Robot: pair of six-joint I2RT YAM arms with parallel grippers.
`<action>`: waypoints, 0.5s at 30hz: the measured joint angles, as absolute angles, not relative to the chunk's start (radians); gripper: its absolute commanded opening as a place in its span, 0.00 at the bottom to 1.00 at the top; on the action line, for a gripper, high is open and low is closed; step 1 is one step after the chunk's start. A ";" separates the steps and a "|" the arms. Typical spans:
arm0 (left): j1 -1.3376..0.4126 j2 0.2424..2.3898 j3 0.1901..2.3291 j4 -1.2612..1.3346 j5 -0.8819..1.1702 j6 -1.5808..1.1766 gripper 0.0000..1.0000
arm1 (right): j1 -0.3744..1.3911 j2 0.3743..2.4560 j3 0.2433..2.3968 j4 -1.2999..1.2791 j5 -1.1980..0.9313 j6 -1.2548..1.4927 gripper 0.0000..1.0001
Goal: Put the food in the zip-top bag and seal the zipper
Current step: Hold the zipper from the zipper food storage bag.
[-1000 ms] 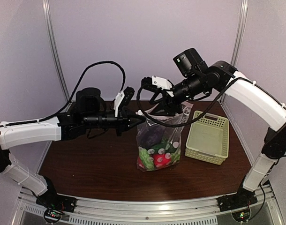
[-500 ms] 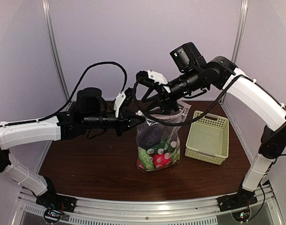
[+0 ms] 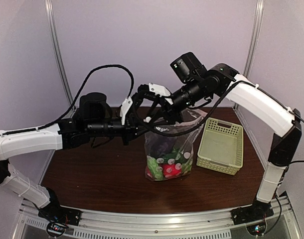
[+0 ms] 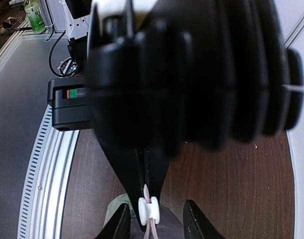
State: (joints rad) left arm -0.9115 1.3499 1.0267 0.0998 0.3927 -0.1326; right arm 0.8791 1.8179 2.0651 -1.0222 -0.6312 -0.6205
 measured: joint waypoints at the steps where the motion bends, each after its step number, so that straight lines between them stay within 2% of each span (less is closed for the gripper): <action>1: -0.912 1.350 1.027 0.098 0.393 -0.131 0.00 | 0.880 1.819 2.069 -1.026 -0.632 -0.622 0.35; 3: -0.912 1.350 1.027 0.095 0.392 -0.128 0.00 | 0.882 1.820 2.072 -1.028 -0.632 -0.623 0.31; 7: -0.912 1.350 1.027 0.094 0.392 -0.124 0.00 | 0.886 1.820 2.075 -1.031 -0.636 -0.621 0.18; 10: -0.912 1.350 1.027 0.091 0.392 -0.121 0.00 | 0.886 1.820 2.075 -1.032 -0.636 -0.621 0.16; 15: -0.912 1.350 1.027 0.091 0.384 -0.118 0.00 | 0.886 1.820 2.075 -1.039 -0.635 -0.619 0.05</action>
State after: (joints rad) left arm -0.9119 1.3499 1.0267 0.0914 0.3843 -0.1177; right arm 0.8864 1.8198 2.0750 -1.0389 -0.6353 -0.6193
